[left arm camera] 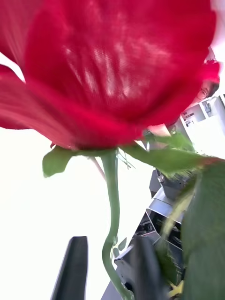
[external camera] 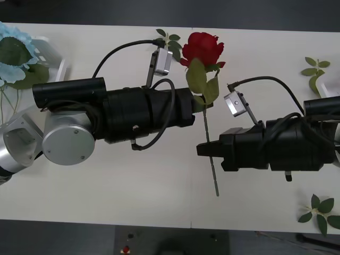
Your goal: Put the red flowers into the right box and the blue flowers into the left box
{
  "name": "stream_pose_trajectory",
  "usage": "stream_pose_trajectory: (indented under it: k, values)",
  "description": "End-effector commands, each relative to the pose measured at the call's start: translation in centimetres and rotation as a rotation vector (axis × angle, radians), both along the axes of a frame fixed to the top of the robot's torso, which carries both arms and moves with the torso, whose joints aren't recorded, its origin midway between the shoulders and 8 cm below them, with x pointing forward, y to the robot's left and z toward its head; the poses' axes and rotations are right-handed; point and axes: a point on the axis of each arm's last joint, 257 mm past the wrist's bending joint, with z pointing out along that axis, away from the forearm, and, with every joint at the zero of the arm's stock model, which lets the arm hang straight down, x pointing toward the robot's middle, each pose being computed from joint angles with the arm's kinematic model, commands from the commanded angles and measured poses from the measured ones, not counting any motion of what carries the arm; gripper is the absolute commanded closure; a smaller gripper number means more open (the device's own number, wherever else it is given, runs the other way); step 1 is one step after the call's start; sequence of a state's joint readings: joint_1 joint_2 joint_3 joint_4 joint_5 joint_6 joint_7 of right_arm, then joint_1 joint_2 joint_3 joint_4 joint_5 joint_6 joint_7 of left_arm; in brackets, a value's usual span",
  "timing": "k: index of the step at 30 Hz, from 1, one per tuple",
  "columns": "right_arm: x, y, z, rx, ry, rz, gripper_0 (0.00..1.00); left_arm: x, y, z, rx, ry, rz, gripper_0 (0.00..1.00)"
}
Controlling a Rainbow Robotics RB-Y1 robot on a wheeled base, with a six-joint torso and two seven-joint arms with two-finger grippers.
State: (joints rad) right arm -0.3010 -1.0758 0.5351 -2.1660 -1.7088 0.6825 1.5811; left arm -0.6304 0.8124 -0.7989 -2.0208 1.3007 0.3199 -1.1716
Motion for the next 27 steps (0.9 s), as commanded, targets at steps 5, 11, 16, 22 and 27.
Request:
stream_pose_trajectory:
  k: [5,11,16,22,27]
  values:
    - [-0.5,1.1,1.7,0.042,0.001,0.007,1.00,-0.5,0.3,1.0,0.027,-0.087,-0.018,0.02]
    - [0.6,-0.1,2.2,0.018,-0.020,-0.014,1.00,-0.5,0.4,0.9,0.030,-0.089,-0.016,0.00]
    - [1.7,-4.5,3.9,-0.040,0.048,-0.022,1.00,-0.5,0.3,0.9,0.029,-0.089,-0.017,0.00]
    - [2.8,-10.1,6.8,-0.106,0.097,-0.034,1.00,-0.4,0.4,0.8,0.033,-0.093,-0.015,0.00]
    - [4.4,-15.5,8.5,-0.201,0.091,-0.088,1.00,0.4,1.8,0.7,0.057,-0.100,0.007,0.00]
